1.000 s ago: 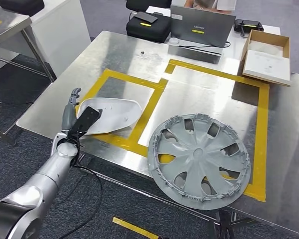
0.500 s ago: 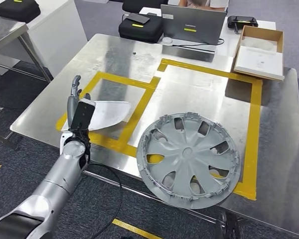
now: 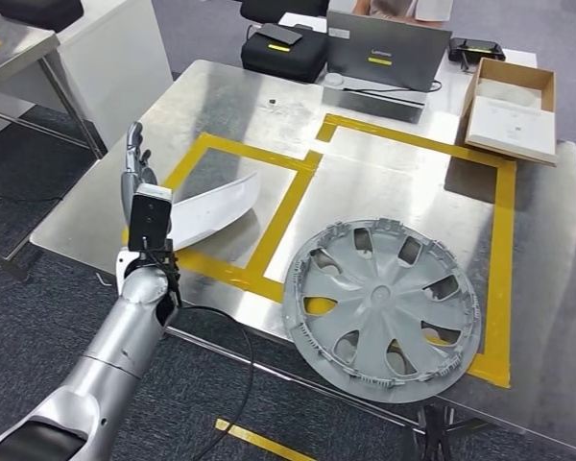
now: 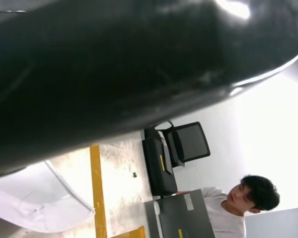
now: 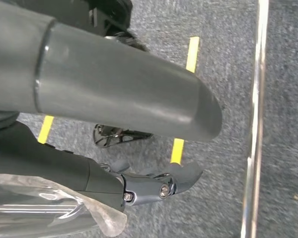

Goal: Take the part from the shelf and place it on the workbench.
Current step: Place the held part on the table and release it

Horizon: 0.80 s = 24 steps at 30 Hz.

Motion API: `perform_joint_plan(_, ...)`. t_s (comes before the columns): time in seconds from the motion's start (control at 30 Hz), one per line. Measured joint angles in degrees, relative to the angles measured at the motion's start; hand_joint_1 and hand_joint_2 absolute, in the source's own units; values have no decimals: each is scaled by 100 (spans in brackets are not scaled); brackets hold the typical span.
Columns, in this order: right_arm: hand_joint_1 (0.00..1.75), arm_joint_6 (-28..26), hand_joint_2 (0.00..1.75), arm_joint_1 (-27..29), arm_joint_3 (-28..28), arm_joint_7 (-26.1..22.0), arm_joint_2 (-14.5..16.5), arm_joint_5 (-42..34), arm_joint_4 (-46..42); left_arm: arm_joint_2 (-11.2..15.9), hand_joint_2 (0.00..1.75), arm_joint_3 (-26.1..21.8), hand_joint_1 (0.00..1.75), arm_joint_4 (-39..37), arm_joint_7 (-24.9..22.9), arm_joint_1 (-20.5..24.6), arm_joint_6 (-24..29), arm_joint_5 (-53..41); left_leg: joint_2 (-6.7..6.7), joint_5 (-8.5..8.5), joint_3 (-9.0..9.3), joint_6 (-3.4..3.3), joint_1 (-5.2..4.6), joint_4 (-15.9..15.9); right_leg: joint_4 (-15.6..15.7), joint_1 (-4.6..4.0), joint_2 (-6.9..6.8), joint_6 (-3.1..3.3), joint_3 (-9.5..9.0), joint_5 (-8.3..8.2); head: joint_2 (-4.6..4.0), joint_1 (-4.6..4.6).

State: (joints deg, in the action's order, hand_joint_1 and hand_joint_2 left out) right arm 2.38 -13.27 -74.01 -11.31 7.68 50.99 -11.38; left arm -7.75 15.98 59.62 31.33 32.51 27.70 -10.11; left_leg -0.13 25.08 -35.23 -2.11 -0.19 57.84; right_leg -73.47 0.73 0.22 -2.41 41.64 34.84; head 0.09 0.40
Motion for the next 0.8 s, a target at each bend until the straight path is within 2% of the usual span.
perform_joint_plan(0.03,0,-4,0,9,0,16,1,-7,1,-3,0,3,0,3,-2,-16,8,8,0,0,-1,0,1,3,-106,2,-2,-12,52,-20,0,1)
perform_joint_plan(0.07,0,-9,0,14,0,24,1,-11,1,-5,0,5,0,7,-3,-27,11,14,-1,0,0,1,4,9,17,4,-4,-19,-8,-144,0,2)
perform_joint_plan(0.13,0,-20,0,3,0,33,1,-18,1,-10,0,12,0,29,-2,-31,17,27,-3,6,-3,17,11,36,778,15,-14,-25,-388,-513,0,3)
perform_joint_plan(0.17,0,-24,0,-12,0,45,1,-24,1,-12,0,13,0,42,-1,-27,26,36,-7,12,-15,36,2,64,1143,16,-13,-12,-582,-632,0,5)
perform_joint_plan(0.2,0,-28,0,-24,0,64,2,-30,1,-14,0,15,0,54,2,-24,40,49,-9,13,-29,62,-8,83,1384,15,-10,5,-711,-690,0,3)
perform_joint_plan(0.23,0,-35,0,-32,0,85,3,-37,1,-16,0,20,0,59,4,-22,57,60,-10,7,-42,93,-19,93,1473,9,-2,29,-762,-688,0,4)
perform_joint_plan(0.33,0,-57,0,-42,-1,120,4,-48,1,-16,0,49,0,73,10,-18,95,88,-7,25,-67,169,-11,126,1489,2,11,123,-768,-735,0,5)
perform_joint_plan(0.4,0,-63,0,-60,-1,123,5,-52,1,-14,0,60,0,90,13,-5,100,98,-4,278,-175,227,6,443,1501,17,6,179,-763,-769,0,-8)
perform_joint_plan(0.47,0,-72,0,-77,-1,124,5,-55,1,-13,0,66,0,95,13,5,106,108,-3,684,-418,272,20,1138,1501,15,0,210,-744,-788,0,-21)
perform_joint_plan(0.5,0,-76,0,-80,0,124,5,-56,1,-13,0,69,0,95,13,2,109,113,-3,823,-526,280,23,1455,1500,12,-3,221,-728,-798,0,-20)
perform_joint_plan(0.53,0,-79,0,-81,0,125,5,-56,1,-11,0,72,0,95,12,-2,110,117,-3,867,-568,277,23,1622,1499,8,-7,229,-710,-809,0,-21)
perform_joint_plan(0.57,0,-80,0,-80,0,126,5,-57,1,-10,0,74,0,96,12,-5,110,121,-3,806,-516,265,23,1582,1499,6,-8,233,-694,-822,0,-20)
perform_joint_plan(0.6,0,-81,0,-80,1,125,7,-57,1,-9,0,75,0,100,12,-4,110,123,-3,657,-359,242,21,1326,1498,3,-8,230,-681,-835,0,-20)
perform_joint_plan(0.67,0,-80,0,-84,7,121,10,-55,1,-8,0,79,0,124,13,13,113,124,-3,365,63,179,5,558,1494,-9,-8,209,-663,-859,0,-19)
perform_joint_plan(0.7,0,-79,0,-87,14,118,13,-54,1,-8,0,82,0,138,14,28,117,125,-4,292,211,155,-6,267,1491,-14,-10,188,-647,-875,0,-17)
perform_joint_plan(0.73,0,-79,0,-90,21,115,14,-51,1,-8,0,85,0,148,14,38,122,126,-6,277,275,138,-20,114,1490,-17,-13,160,-628,-893,0,-15)
perform_joint_plan(0.8,0,-77,0,-91,33,110,14,-48,1,-6,0,89,0,152,14,46,138,132,-9,261,268,102,-36,57,1500,-8,-22,92,-597,-934,0,-13)
